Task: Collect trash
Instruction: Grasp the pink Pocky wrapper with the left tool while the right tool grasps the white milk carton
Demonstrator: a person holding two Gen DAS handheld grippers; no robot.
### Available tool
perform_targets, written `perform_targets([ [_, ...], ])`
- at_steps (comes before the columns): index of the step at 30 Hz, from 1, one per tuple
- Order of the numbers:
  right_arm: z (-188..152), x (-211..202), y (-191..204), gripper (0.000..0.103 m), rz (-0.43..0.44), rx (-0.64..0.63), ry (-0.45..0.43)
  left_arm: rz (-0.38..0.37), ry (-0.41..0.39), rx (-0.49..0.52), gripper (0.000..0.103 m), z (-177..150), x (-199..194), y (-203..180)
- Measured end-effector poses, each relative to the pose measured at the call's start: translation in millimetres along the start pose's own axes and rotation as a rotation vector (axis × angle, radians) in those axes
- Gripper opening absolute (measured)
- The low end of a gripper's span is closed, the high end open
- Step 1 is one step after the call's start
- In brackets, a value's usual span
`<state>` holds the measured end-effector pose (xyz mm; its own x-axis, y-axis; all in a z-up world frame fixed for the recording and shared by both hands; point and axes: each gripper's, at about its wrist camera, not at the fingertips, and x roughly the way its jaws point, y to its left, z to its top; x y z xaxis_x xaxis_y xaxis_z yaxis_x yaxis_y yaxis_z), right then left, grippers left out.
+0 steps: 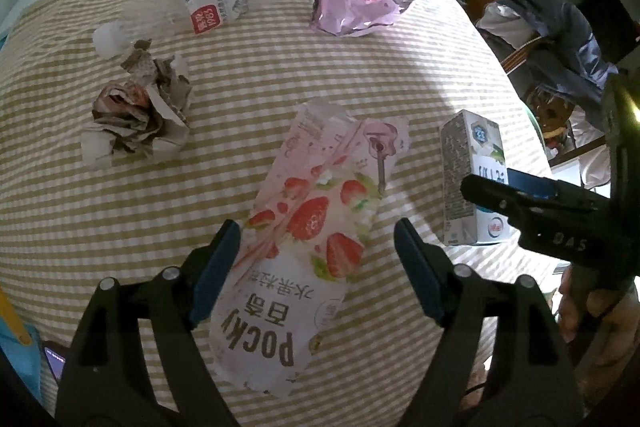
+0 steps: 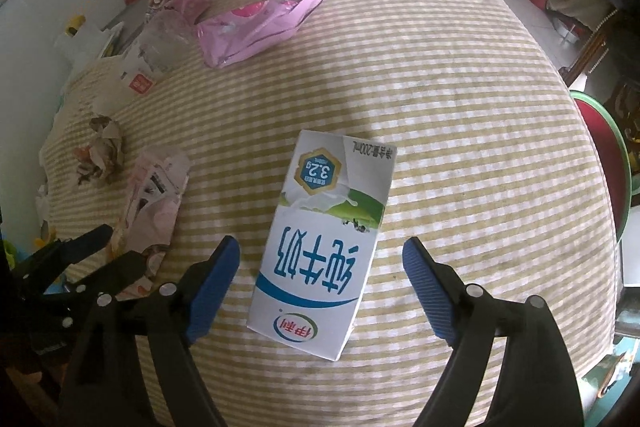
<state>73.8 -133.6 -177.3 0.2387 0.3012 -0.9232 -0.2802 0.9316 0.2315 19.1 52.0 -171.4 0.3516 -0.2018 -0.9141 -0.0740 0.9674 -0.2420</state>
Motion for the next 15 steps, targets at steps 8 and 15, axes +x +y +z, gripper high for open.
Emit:
perform_targets([
  [8, 1.4, 10.1, -2.4, 0.080, 0.005, 0.022, 0.022, 0.036, -0.001, 0.012, 0.060, 4.2, 11.8, -3.4],
  [15, 3.5, -9.0, -10.7, 0.057, 0.020, 0.032, -0.061, 0.038, -0.066, -0.033, 0.024, 8.5, -5.8, -1.0],
])
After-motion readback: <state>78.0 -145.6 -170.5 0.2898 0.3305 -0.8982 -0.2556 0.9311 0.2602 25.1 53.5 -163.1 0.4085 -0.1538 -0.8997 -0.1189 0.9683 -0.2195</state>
